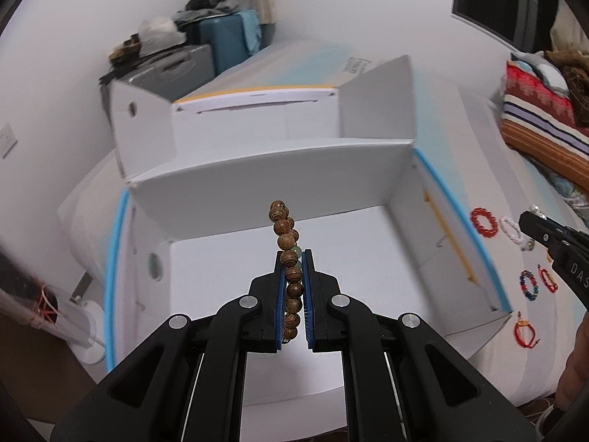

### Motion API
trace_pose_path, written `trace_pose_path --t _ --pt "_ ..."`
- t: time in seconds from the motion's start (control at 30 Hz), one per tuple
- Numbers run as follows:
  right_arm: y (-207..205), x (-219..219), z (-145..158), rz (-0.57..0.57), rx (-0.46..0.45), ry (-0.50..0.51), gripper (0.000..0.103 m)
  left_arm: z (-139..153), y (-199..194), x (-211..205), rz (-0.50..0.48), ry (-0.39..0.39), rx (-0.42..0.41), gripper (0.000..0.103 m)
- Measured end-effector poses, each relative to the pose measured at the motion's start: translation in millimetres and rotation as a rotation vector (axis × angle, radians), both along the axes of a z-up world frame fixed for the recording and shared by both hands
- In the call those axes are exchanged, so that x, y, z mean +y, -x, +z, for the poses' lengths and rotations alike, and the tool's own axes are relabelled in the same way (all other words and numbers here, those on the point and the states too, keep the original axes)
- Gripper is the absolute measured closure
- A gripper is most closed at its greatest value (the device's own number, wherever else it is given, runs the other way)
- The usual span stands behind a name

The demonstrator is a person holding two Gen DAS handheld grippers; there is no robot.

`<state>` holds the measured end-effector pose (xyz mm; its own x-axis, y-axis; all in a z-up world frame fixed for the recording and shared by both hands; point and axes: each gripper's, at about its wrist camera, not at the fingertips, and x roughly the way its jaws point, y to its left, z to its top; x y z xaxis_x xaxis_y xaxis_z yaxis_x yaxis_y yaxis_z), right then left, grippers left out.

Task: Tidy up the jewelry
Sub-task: 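Carry the wooden bracelet and pearls with both tools over the white box, then open the left tool to drop the wooden bracelet while the right tool drops the pearls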

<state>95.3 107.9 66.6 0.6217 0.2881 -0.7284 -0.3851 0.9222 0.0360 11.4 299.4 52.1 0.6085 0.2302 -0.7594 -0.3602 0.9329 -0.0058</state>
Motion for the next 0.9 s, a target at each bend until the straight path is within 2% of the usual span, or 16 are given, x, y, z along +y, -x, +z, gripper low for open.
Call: trace_pose_path --t 0.2,0.33,0.63,0.9 --pt "8.6 42.0 -12.4 0.092 0.036 -0.004 0.093 -12.9 13.1 25.7 0.042 0.009 0.026 0.095" --pt "9.1 62.0 -34.1 0.127 0.093 0.003 0.093 -25.3 15.9 38.0 0.062 0.016 0.050 0.095" --pt "5.3 88.7 -76.8 0.141 0.190 0.077 0.093 -57.6 14.1 54.2 0.081 0.048 0.117 0.095" --pt "3.4 94.9 -93.4 0.147 0.244 0.110 0.092 -61.4 11.6 55.4 0.082 0.044 0.152 0.095"
